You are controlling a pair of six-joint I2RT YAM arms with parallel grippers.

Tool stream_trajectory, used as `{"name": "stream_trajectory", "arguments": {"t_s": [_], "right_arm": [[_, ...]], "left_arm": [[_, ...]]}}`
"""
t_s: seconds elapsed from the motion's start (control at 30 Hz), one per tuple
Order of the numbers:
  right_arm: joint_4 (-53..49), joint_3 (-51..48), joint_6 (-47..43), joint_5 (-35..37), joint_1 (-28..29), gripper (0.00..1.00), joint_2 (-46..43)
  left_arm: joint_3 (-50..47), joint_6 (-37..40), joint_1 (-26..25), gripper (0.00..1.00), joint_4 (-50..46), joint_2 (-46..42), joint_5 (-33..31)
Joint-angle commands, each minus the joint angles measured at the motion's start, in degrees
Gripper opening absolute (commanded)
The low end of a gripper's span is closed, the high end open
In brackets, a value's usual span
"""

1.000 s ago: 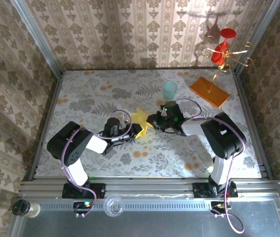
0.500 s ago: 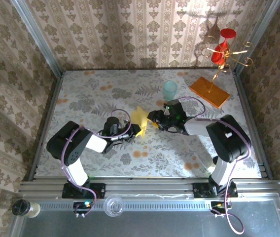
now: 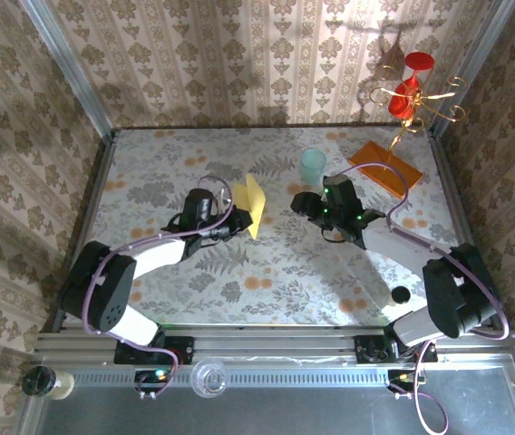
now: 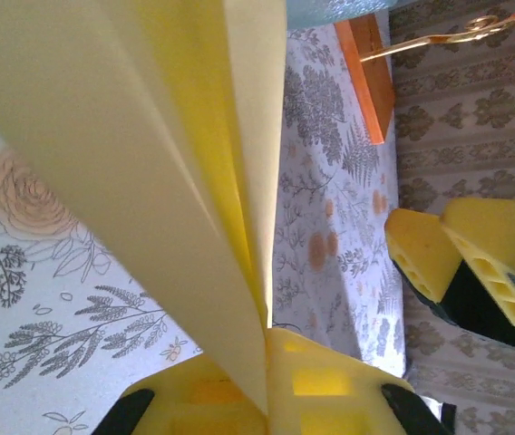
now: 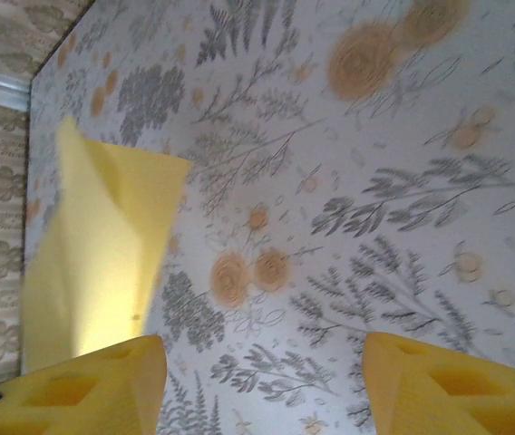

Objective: Fold a paper plane with a square sheet of paper (pick it up from the middle)

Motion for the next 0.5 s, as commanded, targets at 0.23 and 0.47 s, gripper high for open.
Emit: {"name": "stream_trajectory", "arguments": {"t_s": [0.23,0.47], "right_arm": [[-3.2,-3.5,-4.1,7.9,-1.5,0.61,-6.7],[-3.5,-6.6,-3.6,9.0,-2.6,0.61,-10.4]], "left_arm": [[24.2,36.3,-4.6,0.08,-50.4,1.1,-26.5],[34.9,41.8,-11.6,0.08,-61.6,10.5,-47.4]]}}
